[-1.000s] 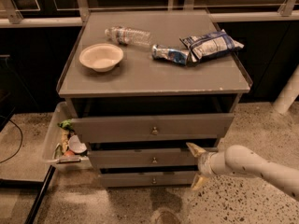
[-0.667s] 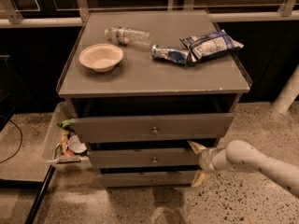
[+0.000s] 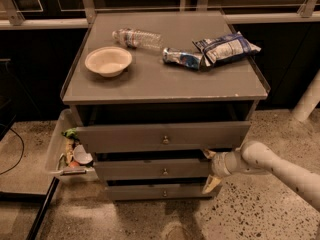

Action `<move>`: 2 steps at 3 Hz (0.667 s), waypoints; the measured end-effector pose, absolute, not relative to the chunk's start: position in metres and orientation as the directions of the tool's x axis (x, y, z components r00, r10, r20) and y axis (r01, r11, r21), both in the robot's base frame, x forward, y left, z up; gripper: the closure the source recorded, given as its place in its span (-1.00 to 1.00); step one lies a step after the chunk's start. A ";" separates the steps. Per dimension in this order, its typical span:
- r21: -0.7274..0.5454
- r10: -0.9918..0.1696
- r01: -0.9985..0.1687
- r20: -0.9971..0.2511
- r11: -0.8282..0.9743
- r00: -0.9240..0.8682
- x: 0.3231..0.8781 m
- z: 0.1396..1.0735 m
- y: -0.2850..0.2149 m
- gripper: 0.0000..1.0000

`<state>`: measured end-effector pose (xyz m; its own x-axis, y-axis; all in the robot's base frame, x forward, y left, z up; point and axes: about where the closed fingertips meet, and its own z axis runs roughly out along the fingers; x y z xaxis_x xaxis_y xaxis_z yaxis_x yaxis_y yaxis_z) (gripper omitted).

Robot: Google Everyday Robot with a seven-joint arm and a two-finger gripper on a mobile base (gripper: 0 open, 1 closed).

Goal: Open middle drawer

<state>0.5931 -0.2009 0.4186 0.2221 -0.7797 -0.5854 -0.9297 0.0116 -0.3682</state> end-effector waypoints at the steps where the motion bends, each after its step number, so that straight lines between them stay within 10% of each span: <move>1: -0.357 -0.756 -0.934 -0.611 -0.002 0.236 0.600 0.417 -0.191 -1.00; 2: -0.337 -0.736 -0.941 -0.632 -0.019 0.241 0.603 0.409 -0.176 -1.00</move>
Offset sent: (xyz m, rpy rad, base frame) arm 0.0148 0.0281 -0.0076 0.0648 0.0360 0.0631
